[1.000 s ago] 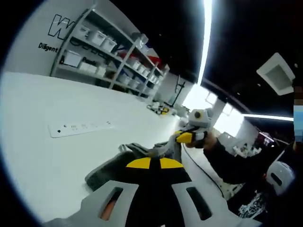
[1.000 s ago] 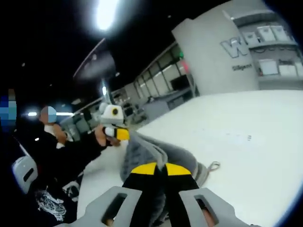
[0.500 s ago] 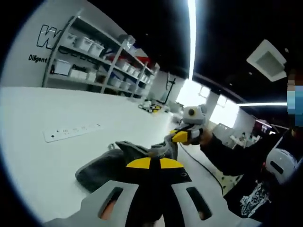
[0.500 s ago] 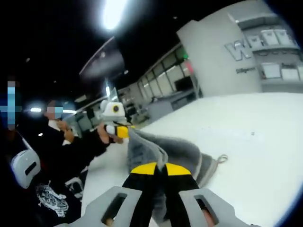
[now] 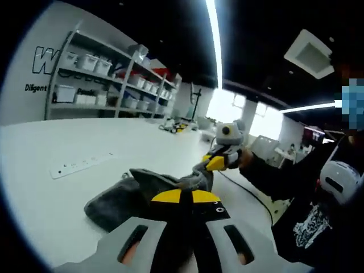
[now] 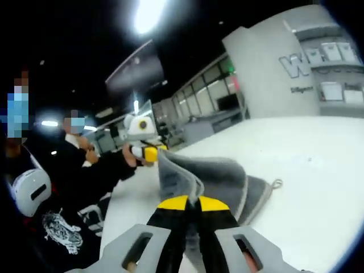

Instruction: Open the folded towel by lifting each exposed corner and separating the folded layers until the towel lies flat within the target outline without major curled edges

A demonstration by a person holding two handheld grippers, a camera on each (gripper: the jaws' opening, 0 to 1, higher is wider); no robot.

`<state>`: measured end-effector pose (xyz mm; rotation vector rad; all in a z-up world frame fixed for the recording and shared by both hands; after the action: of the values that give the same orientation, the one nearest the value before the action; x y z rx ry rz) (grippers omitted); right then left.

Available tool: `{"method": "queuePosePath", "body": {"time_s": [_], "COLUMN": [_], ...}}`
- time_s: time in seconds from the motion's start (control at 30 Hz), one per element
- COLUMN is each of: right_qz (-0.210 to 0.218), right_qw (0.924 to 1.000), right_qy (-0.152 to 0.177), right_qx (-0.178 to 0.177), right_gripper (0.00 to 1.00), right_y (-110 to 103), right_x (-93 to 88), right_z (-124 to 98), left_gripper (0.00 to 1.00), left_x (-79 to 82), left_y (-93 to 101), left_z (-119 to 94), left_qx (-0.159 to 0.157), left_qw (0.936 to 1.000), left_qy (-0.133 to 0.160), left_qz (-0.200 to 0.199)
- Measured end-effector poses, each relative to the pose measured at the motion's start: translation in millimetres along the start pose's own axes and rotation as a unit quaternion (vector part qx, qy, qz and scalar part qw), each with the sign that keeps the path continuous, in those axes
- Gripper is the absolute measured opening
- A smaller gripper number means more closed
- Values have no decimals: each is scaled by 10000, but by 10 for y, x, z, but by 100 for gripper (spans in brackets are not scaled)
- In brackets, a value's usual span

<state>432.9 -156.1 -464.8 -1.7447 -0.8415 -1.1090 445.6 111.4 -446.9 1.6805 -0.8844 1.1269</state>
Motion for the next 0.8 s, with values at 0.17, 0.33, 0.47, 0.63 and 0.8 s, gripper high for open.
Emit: {"method": "queuePosePath", "body": {"time_s": [0.17, 0.33, 0.47, 0.63, 0.8], "right_qz": [-149, -250, -344, -412, -502], "right_qw": [9998, 9995, 9992, 9988, 9983], "right_qy": [-2, -22, -38, -62, -129], "right_qx": [107, 168, 211, 255, 250], "right_gripper": [1, 1, 1, 1, 1], "right_y": [-101, -179, -253, -327, -370], "right_x": [-50, -113, -205, -299, -399], "right_z": [-50, -84, -129, -154, -167], "left_gripper": [1, 1, 1, 1, 1], "left_x": [-70, -179, -249, -355, -403], "left_y": [113, 233, 319, 404, 427], "left_z": [-21, -49, -79, -94, -118], "left_qx": [-33, -58, -52, 38, 28], "left_qw": [9999, 9998, 9995, 9982, 9979], "left_qy": [46, 84, 77, -34, -52], "left_qz": [95, 195, 298, 596, 644]}}
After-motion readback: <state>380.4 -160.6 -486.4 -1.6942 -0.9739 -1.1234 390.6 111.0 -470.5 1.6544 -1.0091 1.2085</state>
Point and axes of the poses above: the point that each gripper's makers call its tool centre point, and the gripper's own axes: z roughly forward along the fingers, y roughly to its right, x roughly out of its top, the point moved 8 cm from there along -z, roughly backward along the fingers, and after that the axes turned 1 degree about -x, right-handed, at the moved point
